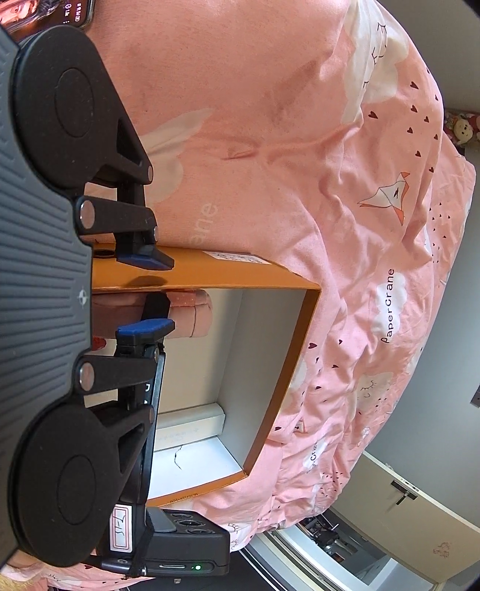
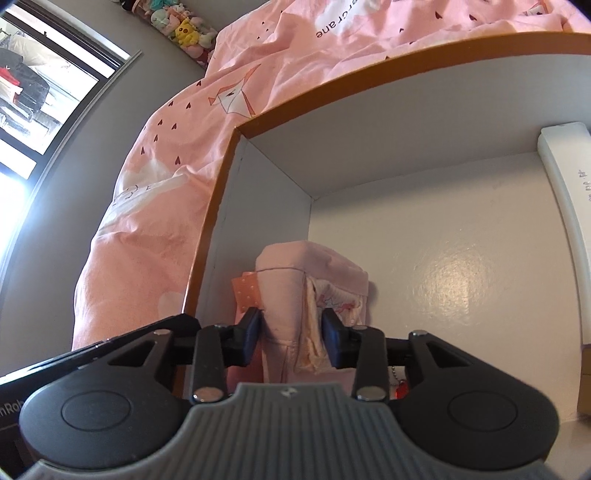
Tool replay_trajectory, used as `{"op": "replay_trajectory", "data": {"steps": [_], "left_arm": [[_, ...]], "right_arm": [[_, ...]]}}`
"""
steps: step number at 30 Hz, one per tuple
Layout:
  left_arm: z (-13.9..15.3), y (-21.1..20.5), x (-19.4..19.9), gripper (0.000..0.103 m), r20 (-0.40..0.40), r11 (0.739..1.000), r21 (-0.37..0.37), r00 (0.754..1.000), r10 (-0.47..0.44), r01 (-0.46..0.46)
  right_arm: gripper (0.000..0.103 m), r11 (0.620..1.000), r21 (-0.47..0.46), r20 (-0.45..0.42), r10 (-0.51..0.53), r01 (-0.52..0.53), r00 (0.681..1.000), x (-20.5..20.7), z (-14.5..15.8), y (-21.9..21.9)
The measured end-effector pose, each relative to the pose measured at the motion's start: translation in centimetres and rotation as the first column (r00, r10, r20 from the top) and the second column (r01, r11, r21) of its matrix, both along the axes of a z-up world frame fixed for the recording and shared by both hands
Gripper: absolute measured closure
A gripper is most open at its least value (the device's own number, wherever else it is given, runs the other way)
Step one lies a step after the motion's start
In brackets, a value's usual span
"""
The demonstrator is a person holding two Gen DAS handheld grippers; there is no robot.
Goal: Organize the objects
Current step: 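Lower the pink pouch into the box and open both tools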
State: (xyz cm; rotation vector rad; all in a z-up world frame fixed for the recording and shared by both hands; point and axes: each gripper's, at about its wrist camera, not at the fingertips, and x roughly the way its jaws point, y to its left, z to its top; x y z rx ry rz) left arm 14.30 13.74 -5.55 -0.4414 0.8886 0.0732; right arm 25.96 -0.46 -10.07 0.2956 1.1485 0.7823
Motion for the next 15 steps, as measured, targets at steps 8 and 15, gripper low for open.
{"op": "replay_trajectory", "data": {"steps": [8, 15], "left_arm": [[0.6, -0.3, -0.7, 0.070, 0.029, 1.000, 0.010, 0.999, 0.022, -0.022], [2.7, -3.7, -2.2, 0.070, 0.137, 0.990, 0.144, 0.990, -0.025, 0.005]], "right_arm": [[0.053, 1.000, -0.026, 0.086, -0.013, 0.016, 0.996, -1.0, 1.3, -0.9], [0.046, 0.998, -0.035, 0.221, -0.047, 0.056, 0.974, -3.0, 4.2, -2.9]]}}
